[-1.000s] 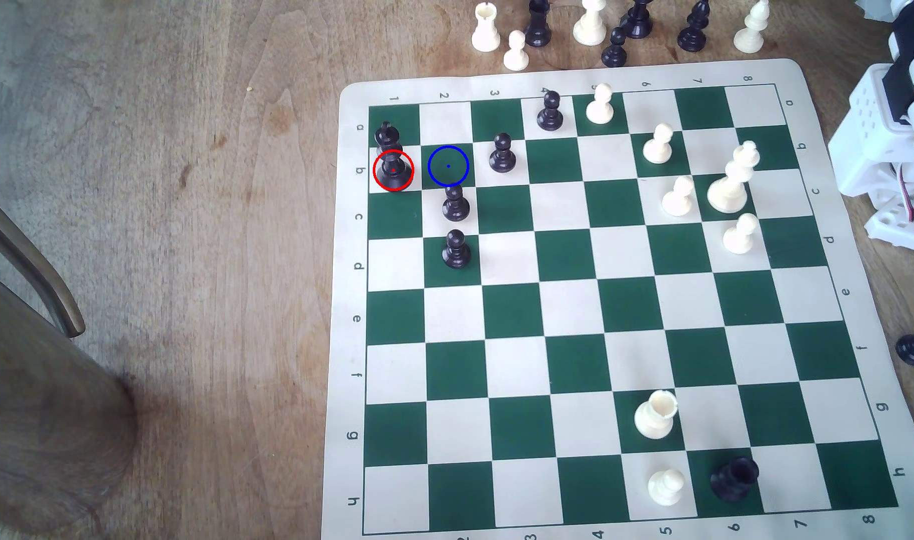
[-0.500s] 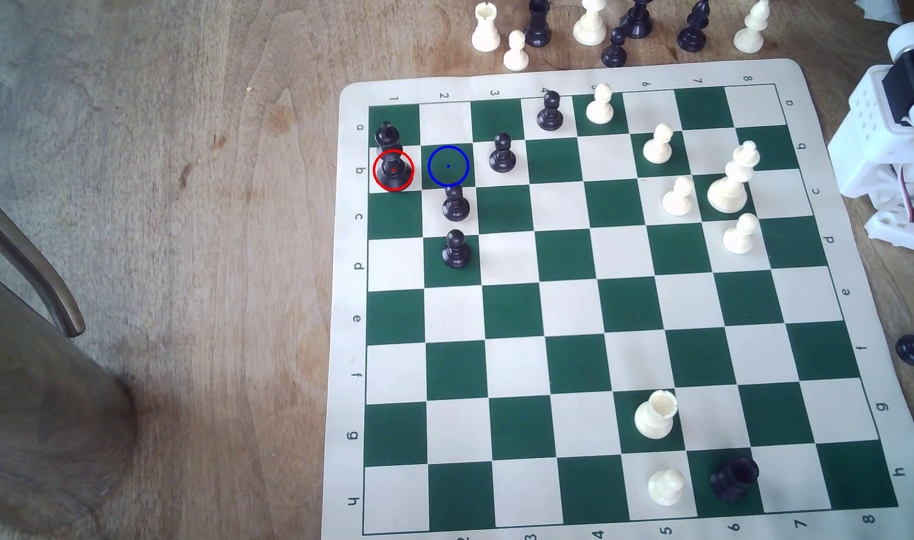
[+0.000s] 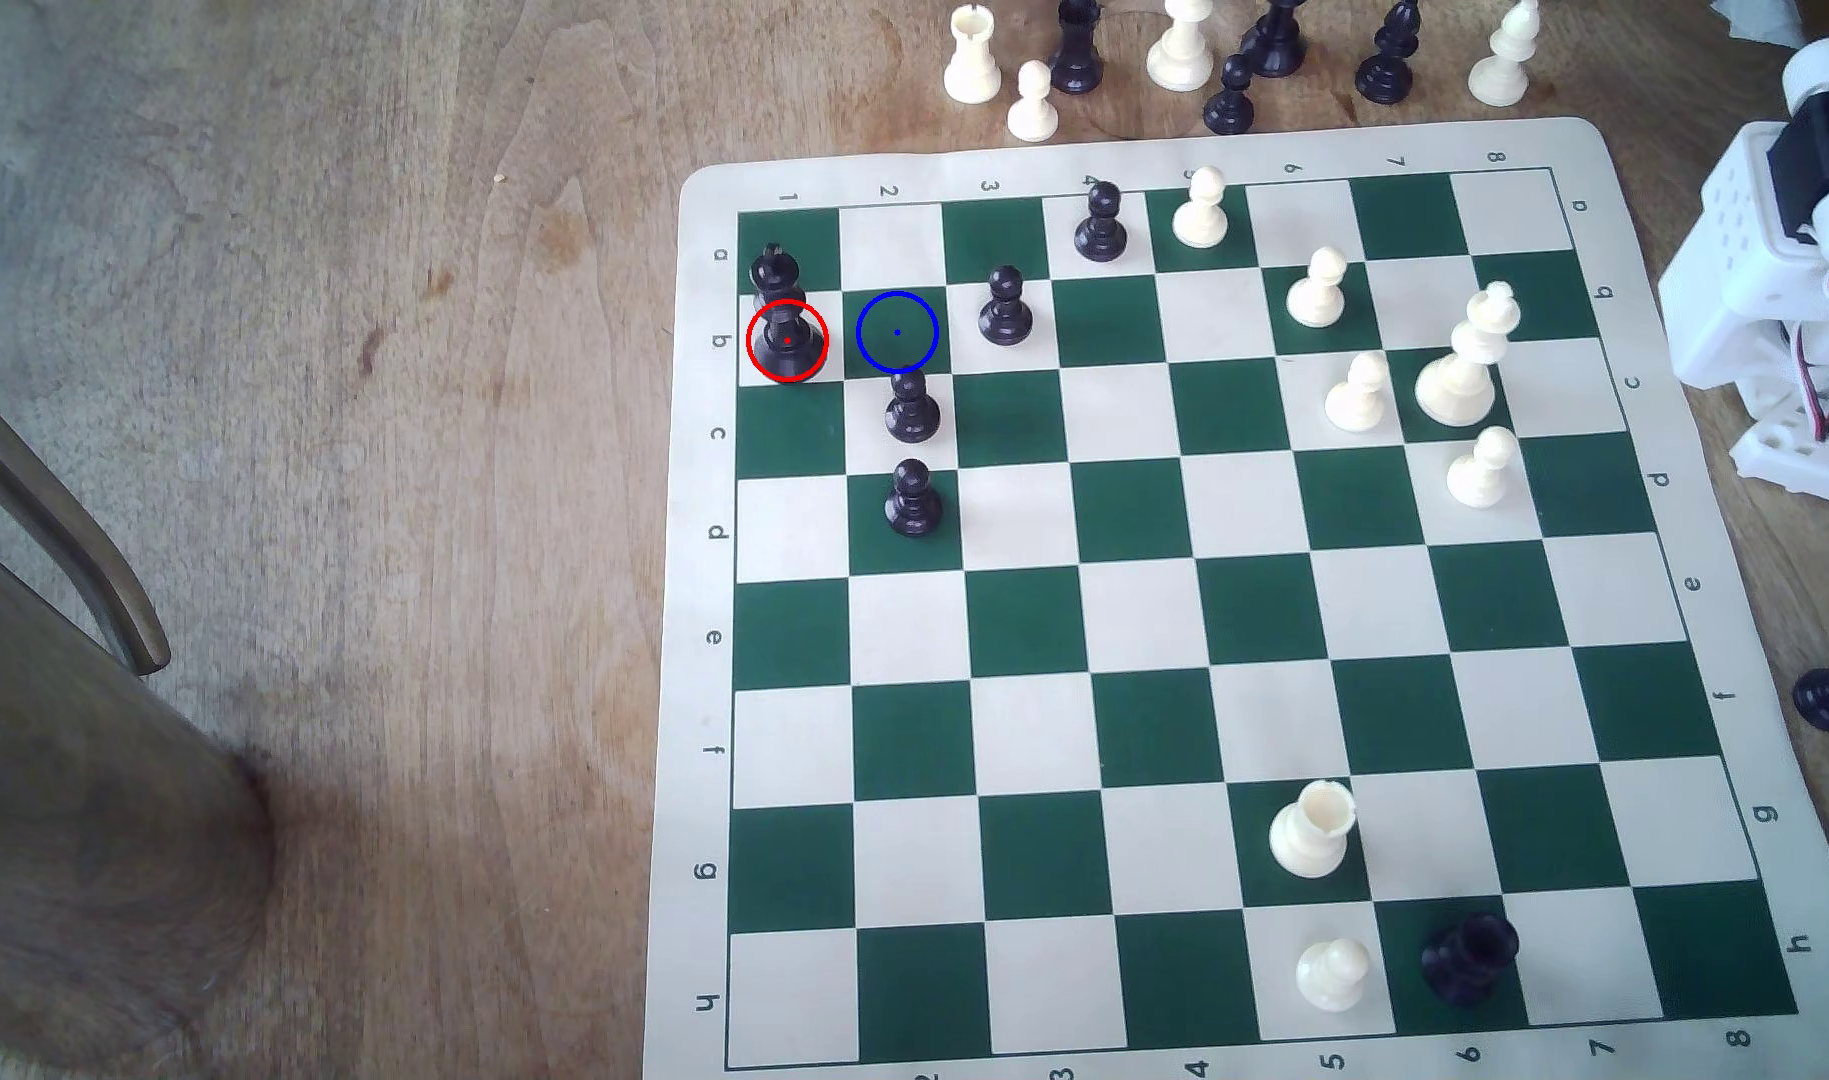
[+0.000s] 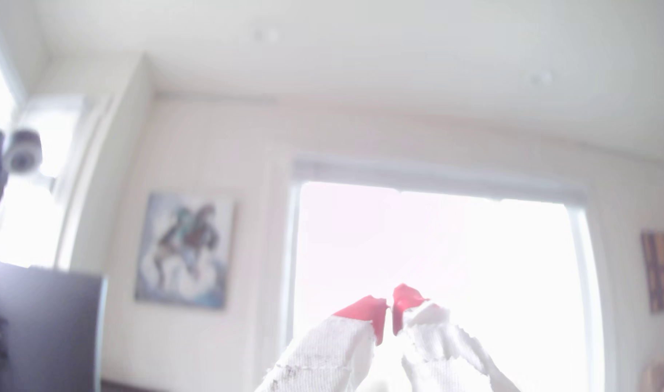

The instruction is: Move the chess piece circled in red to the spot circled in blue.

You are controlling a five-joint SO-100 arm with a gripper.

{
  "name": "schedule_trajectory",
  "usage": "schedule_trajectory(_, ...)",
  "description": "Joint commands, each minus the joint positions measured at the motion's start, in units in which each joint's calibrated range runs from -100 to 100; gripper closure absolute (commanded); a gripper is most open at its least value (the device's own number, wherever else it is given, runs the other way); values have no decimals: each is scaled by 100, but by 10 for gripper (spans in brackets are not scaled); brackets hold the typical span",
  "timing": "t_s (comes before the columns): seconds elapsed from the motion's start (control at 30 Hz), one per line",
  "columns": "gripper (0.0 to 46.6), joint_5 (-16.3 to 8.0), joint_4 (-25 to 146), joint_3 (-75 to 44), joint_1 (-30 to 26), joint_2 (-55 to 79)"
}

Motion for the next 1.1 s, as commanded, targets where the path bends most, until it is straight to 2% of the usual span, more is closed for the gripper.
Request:
schedule_trajectory(0.0, 464, -34, 1751, -1243, -53, 1294)
schedule_trajectory(0.1, 464, -49, 2726, -2258, -84, 2363)
schedule_trajectory(0.2, 464, -63, 3053, -2657, -194, 3009)
schedule_trajectory(0.33, 464, -171, 3536, -3319, -319, 3942)
schedule_trajectory(0.43, 464, -283, 4265, -4470, -217, 5114)
schedule_trajectory(0.63, 464, -386, 4462, -5150, -92, 6413)
schedule_trajectory(0.83, 446, -772, 4577, -6021, 197, 7576)
schedule_trajectory(0.93, 458, -737, 4601, -6075, 182, 7703)
schedule_trajectory(1.0, 406, -650, 4618, -6184, 104, 7898)
schedule_trajectory(1.07, 401, -620, 4626, -6320, 18, 8102)
